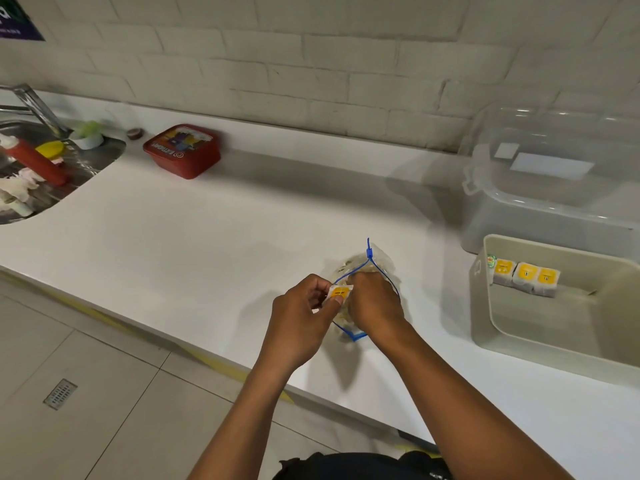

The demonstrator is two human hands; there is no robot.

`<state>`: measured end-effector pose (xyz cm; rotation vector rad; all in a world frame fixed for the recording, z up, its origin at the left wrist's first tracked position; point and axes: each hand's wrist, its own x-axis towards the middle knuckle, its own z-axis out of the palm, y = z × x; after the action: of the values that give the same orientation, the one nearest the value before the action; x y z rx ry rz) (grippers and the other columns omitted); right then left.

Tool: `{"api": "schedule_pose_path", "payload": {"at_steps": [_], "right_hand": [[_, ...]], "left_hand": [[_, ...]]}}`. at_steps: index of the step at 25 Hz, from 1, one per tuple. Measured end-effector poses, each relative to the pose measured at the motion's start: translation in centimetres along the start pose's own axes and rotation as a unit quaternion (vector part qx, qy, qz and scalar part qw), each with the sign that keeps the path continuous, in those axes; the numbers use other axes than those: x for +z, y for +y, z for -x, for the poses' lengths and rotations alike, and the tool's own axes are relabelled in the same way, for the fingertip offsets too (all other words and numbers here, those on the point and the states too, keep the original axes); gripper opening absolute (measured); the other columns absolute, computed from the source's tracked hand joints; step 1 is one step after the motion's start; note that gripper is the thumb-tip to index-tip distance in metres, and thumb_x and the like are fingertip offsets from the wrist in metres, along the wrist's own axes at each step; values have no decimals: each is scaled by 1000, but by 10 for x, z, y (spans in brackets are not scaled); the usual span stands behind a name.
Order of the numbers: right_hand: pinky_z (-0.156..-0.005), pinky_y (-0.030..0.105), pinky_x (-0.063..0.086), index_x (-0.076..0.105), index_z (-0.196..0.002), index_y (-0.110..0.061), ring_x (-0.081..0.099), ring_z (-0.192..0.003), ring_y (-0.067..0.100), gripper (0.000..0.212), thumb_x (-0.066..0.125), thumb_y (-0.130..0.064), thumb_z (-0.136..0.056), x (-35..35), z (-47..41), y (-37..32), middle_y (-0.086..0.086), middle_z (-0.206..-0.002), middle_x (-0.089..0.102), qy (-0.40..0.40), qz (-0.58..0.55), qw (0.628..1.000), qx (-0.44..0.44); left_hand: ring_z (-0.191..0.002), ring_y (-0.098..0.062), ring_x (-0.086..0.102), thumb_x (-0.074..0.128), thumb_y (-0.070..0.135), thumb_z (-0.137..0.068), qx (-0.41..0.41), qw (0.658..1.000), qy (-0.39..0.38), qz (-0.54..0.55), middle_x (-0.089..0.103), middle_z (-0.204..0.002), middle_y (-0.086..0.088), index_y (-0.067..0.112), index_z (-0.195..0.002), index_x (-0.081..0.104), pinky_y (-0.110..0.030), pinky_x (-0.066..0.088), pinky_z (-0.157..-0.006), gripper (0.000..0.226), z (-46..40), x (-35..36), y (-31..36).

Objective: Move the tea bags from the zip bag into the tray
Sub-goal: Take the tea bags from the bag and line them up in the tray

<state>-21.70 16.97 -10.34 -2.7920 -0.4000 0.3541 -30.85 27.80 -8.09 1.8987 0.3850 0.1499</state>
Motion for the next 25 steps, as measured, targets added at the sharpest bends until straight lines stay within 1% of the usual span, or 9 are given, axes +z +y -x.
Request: {"api": "schedule_pose_path", "payload": {"at_steps": [4,7,10,13,16,19,21,23,25], "right_hand": [[-72,25,45,63,-107,-12,60,-84,20,14,53,-13,-97,-24,13,-4,5,-103,66,37,21,999,-14],[-65,26,40,63,-105,-15,54,-77,22,16,51,-14,-95,-39,25,-1,3,-102,66,82,23,996,-32],[-64,26,40,65,-107,-22,61,-85,24,19,51,-19,-94,-48,35,7,-1,-102,67,126,6,991,-52],[-67,27,48,70,-101,-28,63,-87,17,22,53,-17,-90,-56,39,22,-7,-97,69,157,-112,980,-49],[-72,26,52,72,-93,-25,66,-77,12,21,58,-11,-89,-66,41,46,-9,-88,71,162,-241,956,-33],[-61,18,51,72,-91,-22,70,-66,10,17,62,-9,-91,-78,44,75,-6,-81,71,134,-349,927,-21],[-55,17,47,72,-92,-21,68,-58,11,16,63,-8,-91,-90,49,99,-4,-80,69,119,-403,907,-17],[-53,18,46,73,-95,-18,63,-53,10,17,63,-5,-90,-101,54,123,-2,-79,68,106,-432,895,-14],[-55,21,48,73,-96,-15,60,-53,11,19,62,-1,-89,-112,58,146,2,-79,68,94,-466,880,-8]], "left_hand": [[-79,-14,71,70,25,-89,-4,1000,6,-12,74,-81,8,24,-85,66,-43,57,-81,6,-1,2,0],[-79,-15,71,68,30,-88,-4,1000,10,-25,73,-81,9,28,-84,64,-44,57,-80,7,-1,7,3],[-82,-19,71,66,34,-88,1,1000,10,-19,73,-82,8,30,-84,61,-46,57,-80,8,-3,11,8],[-88,-18,70,66,35,-89,18,1000,-3,6,73,-87,8,31,-87,64,-47,57,-82,4,-4,21,18],[-89,-12,71,67,30,-90,30,999,-14,24,74,-89,10,29,-87,66,-45,57,-86,4,-5,39,36],[-90,-9,72,68,28,-91,28,998,-27,42,75,-93,13,27,-90,68,-45,57,-88,2,-8,60,50],[-92,-8,71,69,31,-90,34,998,-39,37,73,-100,18,28,-95,69,-46,57,-87,6,-11,79,60],[-91,-9,72,70,27,-90,35,996,-63,57,70,-110,20,24,-97,70,-45,58,-85,8,-13,100,70],[-86,-11,73,67,17,-93,37,990,-106,85,74,-105,12,17,-96,68,-39,56,-75,3,-14,121,82]]}}
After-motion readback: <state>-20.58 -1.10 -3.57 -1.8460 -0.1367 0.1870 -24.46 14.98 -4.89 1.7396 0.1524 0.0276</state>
